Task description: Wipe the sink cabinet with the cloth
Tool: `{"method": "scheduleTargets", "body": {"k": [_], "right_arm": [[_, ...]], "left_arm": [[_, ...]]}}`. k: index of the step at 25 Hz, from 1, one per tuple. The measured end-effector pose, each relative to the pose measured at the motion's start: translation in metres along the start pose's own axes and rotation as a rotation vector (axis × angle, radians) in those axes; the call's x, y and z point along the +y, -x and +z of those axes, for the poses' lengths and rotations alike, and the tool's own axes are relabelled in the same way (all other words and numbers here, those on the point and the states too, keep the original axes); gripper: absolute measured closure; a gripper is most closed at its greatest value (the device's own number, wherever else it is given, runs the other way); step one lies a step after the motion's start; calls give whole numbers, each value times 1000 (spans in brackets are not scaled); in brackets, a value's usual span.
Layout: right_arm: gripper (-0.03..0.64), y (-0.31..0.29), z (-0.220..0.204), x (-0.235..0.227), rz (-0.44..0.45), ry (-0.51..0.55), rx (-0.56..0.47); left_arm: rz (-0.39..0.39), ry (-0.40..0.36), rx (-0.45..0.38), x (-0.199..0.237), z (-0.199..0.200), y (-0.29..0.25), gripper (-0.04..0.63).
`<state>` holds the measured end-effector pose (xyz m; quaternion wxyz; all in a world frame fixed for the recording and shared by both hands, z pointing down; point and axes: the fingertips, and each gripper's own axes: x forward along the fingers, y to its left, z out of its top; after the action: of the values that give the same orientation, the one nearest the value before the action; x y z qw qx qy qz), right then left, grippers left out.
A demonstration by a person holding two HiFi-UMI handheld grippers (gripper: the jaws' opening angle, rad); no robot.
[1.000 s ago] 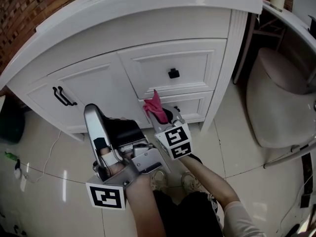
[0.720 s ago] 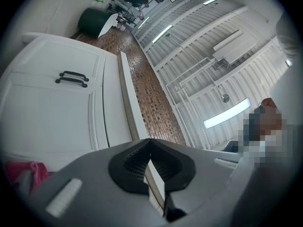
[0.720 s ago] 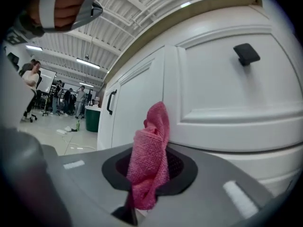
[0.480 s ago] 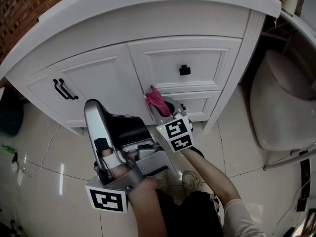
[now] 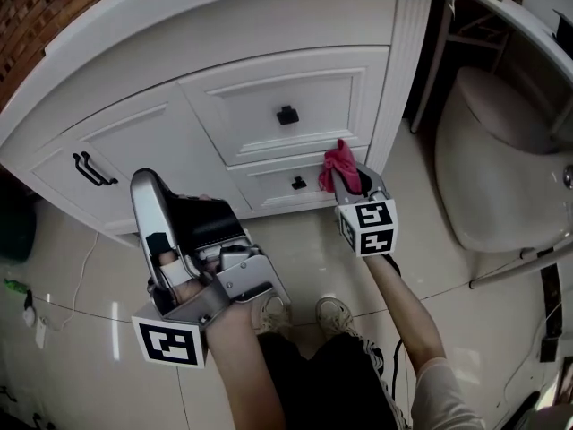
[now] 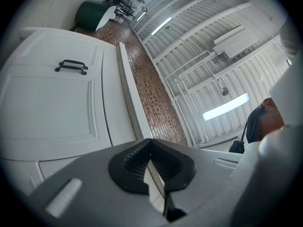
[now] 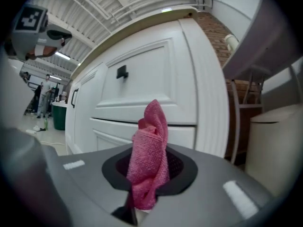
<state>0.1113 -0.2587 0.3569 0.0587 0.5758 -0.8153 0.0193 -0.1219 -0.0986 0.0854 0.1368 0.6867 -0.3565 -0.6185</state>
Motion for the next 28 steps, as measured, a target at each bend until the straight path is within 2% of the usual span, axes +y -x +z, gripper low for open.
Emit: {"method": "scheduleTargets", "body": {"k": [1,2,3,4,5,7,11,15,18,20,22,24,28], "right_arm": [[554,4,-3,-18,-37,-11,3],[554,8,-6,-33,-69,-21,8],[554,12,-10,-44,-93,-28,16],[554,17,-14,-52,-110,-30,26],[554,20,-17,-59,-125,-33,36],[554,26,-17,-65,-137,-62,38],[554,36,-2,-25,-59,-83,-22],[554,7,11,68,95,-97,-93],[554,-28,-5,149,214,-89,-67],[554,-49,-18,184,259,-50,-39],[554,-63,-28,195,268,-3,-23],[555,-66,-33,187,252,23,-22],[559,-56,-37,140,177,-38,-7]], "left_arm": [[-22,-51,64,-2,-7,-1,594],[-47,-141,162,-2,-17,1,594],[-59,-264,277,2,-27,8,594],[-43,-389,374,14,-33,18,594],[-6,-486,428,30,-35,29,594],[58,-574,456,70,-33,42,592],[84,-716,554,134,-43,55,592],[122,-765,591,192,-57,62,592],[176,-752,614,234,-68,82,592],[205,-734,624,249,-72,93,592],[223,-727,636,258,-74,101,592],[220,-724,637,267,-75,106,592],[220,-717,649,277,-79,112,592]]}}
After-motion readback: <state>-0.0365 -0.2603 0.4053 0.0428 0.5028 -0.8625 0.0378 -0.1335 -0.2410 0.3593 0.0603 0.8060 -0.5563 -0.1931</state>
